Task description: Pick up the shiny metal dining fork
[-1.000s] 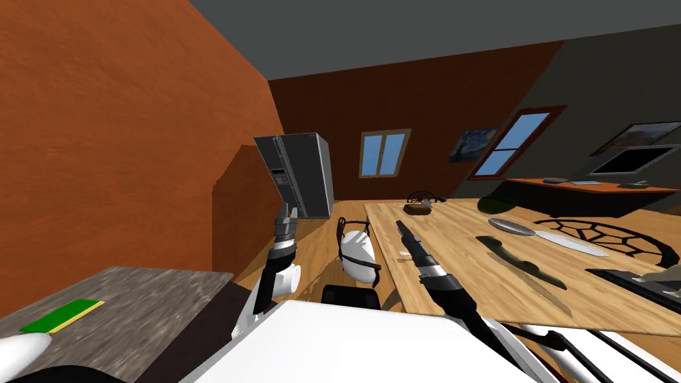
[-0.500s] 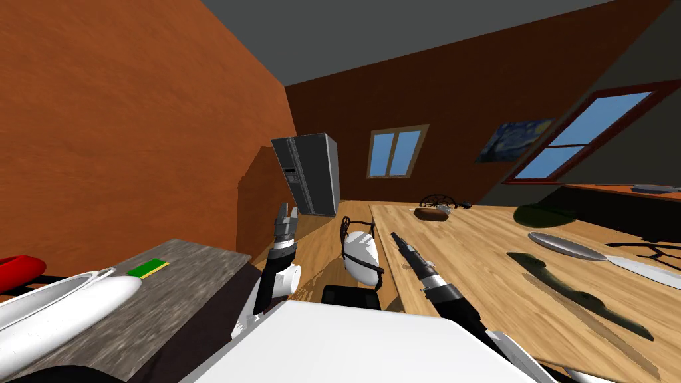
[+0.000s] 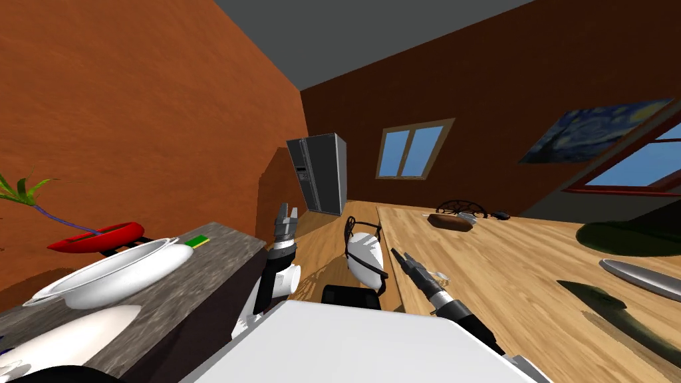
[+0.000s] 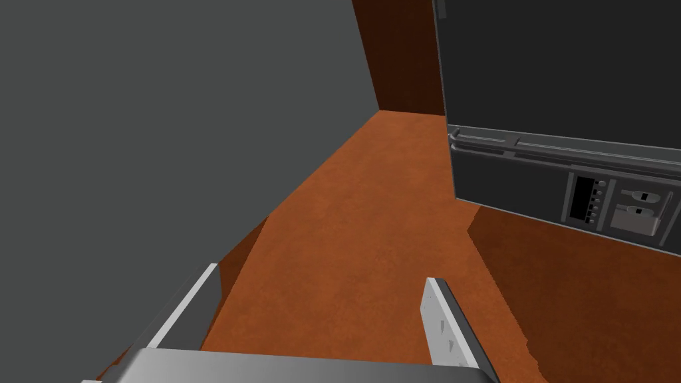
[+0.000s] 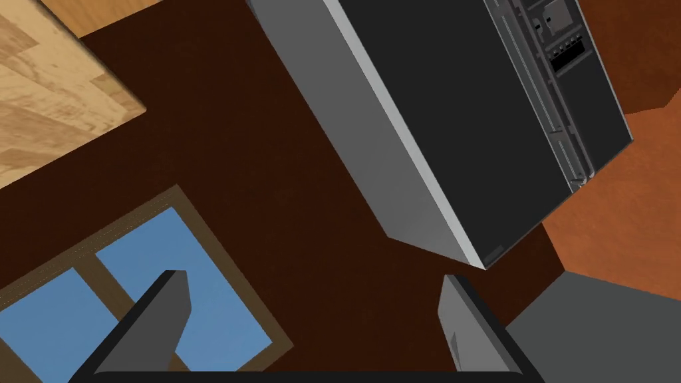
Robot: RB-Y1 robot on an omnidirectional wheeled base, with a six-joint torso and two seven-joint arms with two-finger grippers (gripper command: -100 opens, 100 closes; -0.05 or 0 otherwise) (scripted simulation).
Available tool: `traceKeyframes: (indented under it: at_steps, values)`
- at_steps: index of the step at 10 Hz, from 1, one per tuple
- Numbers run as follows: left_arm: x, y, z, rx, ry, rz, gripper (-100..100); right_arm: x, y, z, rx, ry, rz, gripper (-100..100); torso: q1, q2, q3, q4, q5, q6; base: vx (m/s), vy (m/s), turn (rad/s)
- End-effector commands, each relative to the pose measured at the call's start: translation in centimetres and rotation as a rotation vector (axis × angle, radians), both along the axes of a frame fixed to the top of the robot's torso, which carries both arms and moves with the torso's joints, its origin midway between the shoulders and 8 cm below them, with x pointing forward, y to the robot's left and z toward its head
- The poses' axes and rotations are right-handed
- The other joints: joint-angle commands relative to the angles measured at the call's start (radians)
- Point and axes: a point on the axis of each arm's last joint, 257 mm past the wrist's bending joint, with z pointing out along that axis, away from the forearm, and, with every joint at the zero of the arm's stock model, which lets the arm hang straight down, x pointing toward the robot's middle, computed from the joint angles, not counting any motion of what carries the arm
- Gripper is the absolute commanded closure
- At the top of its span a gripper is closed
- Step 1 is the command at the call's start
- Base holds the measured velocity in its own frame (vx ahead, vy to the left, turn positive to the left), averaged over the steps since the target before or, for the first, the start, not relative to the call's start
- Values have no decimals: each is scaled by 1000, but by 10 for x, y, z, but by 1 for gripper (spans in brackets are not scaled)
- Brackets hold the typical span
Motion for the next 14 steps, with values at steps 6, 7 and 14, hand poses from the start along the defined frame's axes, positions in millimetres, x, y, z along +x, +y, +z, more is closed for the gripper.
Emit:
traceKeyframes:
  at_steps: [6, 7, 14]
  values:
    - [0, 0, 0, 0, 0, 0, 0, -47, -30, -79, -261, 180, 71, -100, 0, -1, 0, 0, 0, 0, -10, -30, 197]
    - [0, 0, 0, 0, 0, 0, 0, -63, -41, -99, -333, 231, 96, -100, 1, -1, -1, 0, 0, 1, -10, -17, 229]
    - [0, 0, 0, 0, 0, 0, 0, -133, -95, -165, -611, 426, 211, -100, 1, -2, -1, 0, 0, 0, -5, -21, 211]
